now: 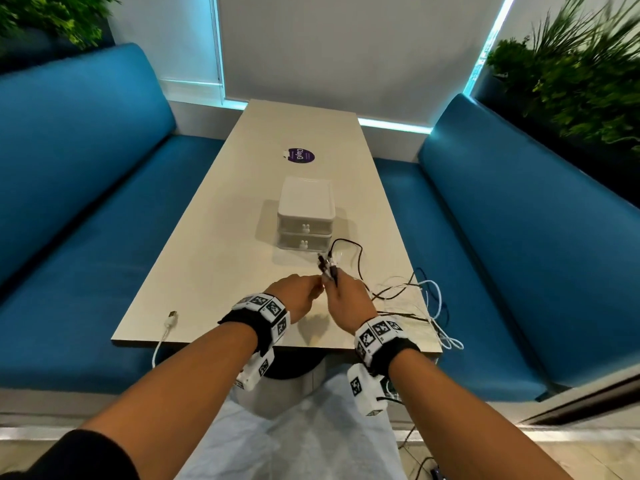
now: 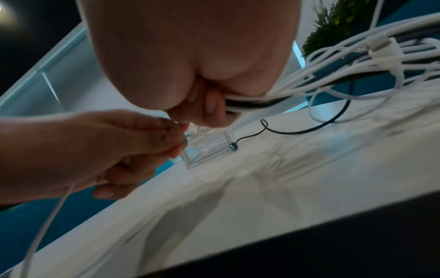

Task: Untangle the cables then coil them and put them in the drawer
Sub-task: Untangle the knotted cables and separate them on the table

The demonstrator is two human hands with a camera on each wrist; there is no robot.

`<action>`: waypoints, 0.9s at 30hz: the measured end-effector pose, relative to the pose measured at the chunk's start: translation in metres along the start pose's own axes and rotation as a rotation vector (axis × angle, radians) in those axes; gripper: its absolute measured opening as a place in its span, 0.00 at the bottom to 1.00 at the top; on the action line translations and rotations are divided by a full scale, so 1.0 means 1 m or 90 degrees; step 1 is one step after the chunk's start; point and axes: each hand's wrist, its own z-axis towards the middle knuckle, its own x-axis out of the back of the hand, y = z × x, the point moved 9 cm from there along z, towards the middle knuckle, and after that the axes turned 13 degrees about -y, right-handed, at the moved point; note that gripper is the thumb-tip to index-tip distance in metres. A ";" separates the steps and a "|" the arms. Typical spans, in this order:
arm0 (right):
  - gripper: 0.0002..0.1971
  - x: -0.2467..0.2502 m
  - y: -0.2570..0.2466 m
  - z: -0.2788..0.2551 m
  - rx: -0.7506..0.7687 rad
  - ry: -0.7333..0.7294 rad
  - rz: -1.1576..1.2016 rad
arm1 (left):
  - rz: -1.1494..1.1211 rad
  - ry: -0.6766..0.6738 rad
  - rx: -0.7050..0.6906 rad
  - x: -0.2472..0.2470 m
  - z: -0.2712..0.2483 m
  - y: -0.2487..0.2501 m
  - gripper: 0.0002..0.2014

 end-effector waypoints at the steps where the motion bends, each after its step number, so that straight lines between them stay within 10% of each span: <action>1: 0.14 -0.004 -0.001 0.000 0.011 -0.012 0.006 | -0.021 0.010 -0.009 0.002 0.000 0.000 0.08; 9: 0.12 -0.013 0.009 0.006 0.007 -0.095 -0.043 | -0.059 0.009 0.027 0.009 -0.012 -0.021 0.13; 18: 0.12 0.035 0.072 -0.012 -0.207 -0.041 -0.278 | -0.020 -0.048 0.037 0.009 -0.018 -0.039 0.12; 27: 0.14 0.022 0.049 -0.008 -0.202 -0.014 -0.169 | 0.056 -0.031 0.101 0.006 -0.014 -0.027 0.13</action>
